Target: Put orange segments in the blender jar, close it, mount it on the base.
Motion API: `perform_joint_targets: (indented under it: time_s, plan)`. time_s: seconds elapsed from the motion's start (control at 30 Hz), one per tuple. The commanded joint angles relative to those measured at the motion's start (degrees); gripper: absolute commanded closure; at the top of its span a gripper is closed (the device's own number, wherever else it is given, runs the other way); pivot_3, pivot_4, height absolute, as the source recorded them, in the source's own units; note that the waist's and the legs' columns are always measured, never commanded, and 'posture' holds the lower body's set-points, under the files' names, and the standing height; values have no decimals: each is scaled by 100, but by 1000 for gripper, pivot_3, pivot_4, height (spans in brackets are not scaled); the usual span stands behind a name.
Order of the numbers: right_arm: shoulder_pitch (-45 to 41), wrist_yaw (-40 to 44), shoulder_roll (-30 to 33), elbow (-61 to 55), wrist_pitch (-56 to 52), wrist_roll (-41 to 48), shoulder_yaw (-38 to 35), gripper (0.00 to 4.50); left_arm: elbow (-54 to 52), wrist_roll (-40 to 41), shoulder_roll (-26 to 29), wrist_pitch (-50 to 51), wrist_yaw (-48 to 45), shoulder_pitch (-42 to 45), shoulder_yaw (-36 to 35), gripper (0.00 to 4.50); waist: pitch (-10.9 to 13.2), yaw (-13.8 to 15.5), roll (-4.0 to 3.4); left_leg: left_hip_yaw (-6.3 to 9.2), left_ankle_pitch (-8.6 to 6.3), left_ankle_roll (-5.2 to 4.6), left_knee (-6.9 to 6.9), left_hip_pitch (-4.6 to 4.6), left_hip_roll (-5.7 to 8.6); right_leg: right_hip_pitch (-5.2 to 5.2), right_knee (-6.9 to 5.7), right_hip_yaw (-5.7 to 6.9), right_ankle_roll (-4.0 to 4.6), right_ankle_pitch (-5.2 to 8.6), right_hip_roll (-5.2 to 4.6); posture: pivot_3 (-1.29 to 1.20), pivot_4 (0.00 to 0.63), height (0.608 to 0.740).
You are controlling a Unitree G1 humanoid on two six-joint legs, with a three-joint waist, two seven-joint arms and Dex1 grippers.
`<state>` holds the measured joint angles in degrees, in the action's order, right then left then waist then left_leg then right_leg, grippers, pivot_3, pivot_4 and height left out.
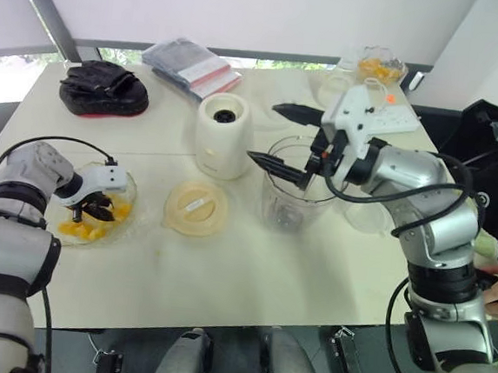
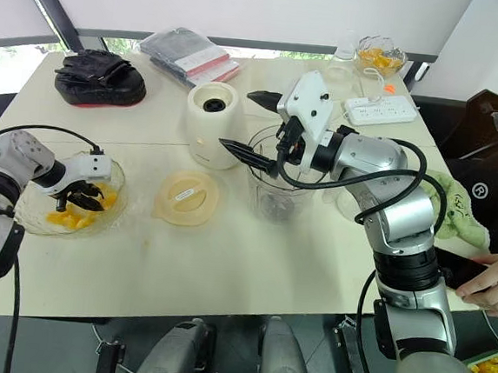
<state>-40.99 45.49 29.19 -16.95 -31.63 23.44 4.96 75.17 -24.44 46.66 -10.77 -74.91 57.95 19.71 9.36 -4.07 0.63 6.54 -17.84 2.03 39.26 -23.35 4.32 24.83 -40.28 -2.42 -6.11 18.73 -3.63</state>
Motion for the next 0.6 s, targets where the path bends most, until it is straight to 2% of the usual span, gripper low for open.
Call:
perform_joint_targets:
  time_s: [0.03,0.5,0.6]
  plan:
    - [-161,23,26,-55,156,11,-122,0,4,-64,189,-5,-62,-92,21,2919,0,0,0,0,0,0,0,0,0,0,0,0,0,0,0,0,150,740]
    - [-121,21,4,7,272,-59,-95,0,-100,-598,158,-483,629,167,411,2919,-1,7,1,0,0,0,5,0,0,0,-6,0,0,0,0,0,150,740]
    - [-123,0,-4,22,293,-87,-89,0,-60,-569,111,-434,488,200,391,2919,-1,7,1,0,0,0,7,0,0,0,-7,0,0,0,0,0,150,740]
